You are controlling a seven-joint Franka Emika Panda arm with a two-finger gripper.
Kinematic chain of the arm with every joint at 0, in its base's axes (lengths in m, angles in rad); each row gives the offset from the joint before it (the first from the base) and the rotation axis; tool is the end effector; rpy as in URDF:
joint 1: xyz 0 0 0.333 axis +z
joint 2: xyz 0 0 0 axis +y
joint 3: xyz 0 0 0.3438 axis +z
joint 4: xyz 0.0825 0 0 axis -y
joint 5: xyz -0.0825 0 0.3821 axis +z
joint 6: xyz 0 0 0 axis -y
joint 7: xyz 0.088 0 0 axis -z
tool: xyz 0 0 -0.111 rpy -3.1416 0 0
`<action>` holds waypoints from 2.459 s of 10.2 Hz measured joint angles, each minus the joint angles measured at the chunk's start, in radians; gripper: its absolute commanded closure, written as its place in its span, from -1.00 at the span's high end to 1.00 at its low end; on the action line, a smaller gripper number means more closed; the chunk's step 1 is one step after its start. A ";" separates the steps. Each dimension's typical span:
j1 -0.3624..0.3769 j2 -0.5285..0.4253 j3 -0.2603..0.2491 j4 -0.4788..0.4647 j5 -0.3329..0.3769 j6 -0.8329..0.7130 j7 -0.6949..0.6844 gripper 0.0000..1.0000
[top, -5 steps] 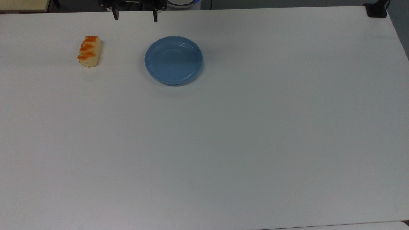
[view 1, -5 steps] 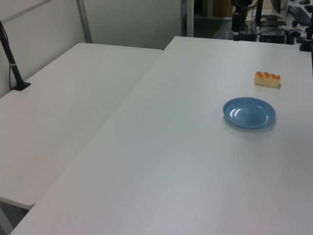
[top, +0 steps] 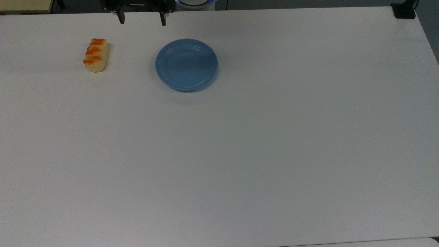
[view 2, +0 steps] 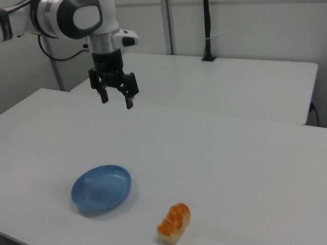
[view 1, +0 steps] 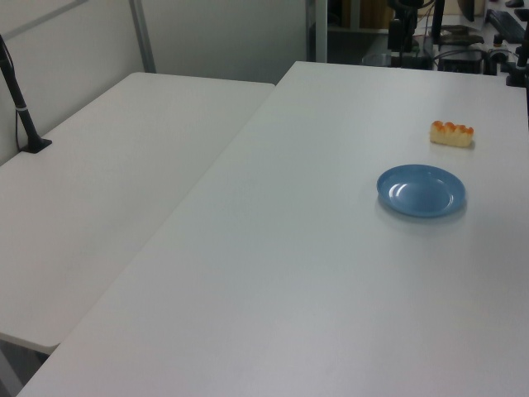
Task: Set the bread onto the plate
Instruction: 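Move the gripper down over the orange-topped bread roll, then close the gripper on the bread roll and lift it, then carry the bread over the blue plate and lower it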
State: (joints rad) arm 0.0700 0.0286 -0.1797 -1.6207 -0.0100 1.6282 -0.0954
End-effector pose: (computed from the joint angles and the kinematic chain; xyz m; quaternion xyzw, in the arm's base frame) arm 0.5618 -0.0615 0.6140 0.9999 -0.0068 -0.0110 0.0065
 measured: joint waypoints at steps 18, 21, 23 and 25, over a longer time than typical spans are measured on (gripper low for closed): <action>0.042 0.157 -0.395 -0.536 -0.181 0.583 -0.270 -0.47; 0.046 0.151 -0.397 -0.535 -0.193 0.584 -0.294 -0.48; 0.089 0.128 -0.380 -0.477 -0.149 0.549 -0.271 -0.47; 0.155 0.113 -0.300 -0.347 -0.056 0.403 -0.184 -0.47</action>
State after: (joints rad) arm 0.2248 0.1413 -0.4792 -1.9676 -0.0659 2.0317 -0.2794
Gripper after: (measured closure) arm 0.736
